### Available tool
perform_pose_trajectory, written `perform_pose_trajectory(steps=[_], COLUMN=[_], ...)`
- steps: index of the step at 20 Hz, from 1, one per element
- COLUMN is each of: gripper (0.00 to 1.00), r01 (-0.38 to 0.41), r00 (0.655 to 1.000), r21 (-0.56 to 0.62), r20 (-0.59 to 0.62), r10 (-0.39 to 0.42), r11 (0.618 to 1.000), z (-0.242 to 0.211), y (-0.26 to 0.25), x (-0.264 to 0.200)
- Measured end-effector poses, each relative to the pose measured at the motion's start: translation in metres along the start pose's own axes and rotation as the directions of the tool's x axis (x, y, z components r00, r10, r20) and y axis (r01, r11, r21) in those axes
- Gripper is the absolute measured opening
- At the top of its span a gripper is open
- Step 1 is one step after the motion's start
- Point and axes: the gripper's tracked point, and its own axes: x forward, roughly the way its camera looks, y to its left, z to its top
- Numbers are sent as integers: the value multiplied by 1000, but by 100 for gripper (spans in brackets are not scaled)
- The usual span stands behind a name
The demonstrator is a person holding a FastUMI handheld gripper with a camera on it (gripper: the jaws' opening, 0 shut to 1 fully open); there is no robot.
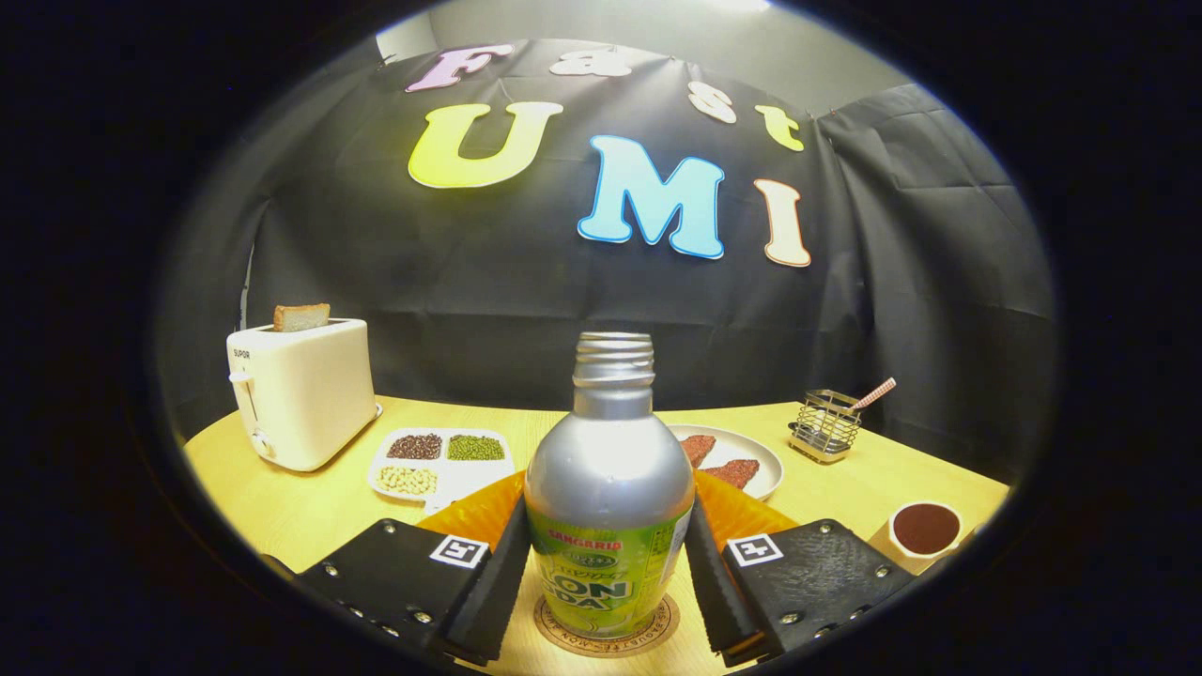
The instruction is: Take the bottle from table, then pour the juice into the cup, finally place the bottle on the coaster
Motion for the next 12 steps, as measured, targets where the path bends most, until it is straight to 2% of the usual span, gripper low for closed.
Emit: perform_pose_trajectory(steps=[4, 8, 11, 12], gripper=[78, 78, 83, 91], r01=[-3, 11, -2, -19], r00=[1000, 1000, 1000, 999], r21=[-16, 17, 24, 15], r20=[13, 23, 23, 44], r10=[3, -11, 2, 18], r11=[1000, 1000, 1000, 1000], z=[-4, -5, -2, 7], y=[2, -2, -3, -2], x=[-1, -4, -11, -10])
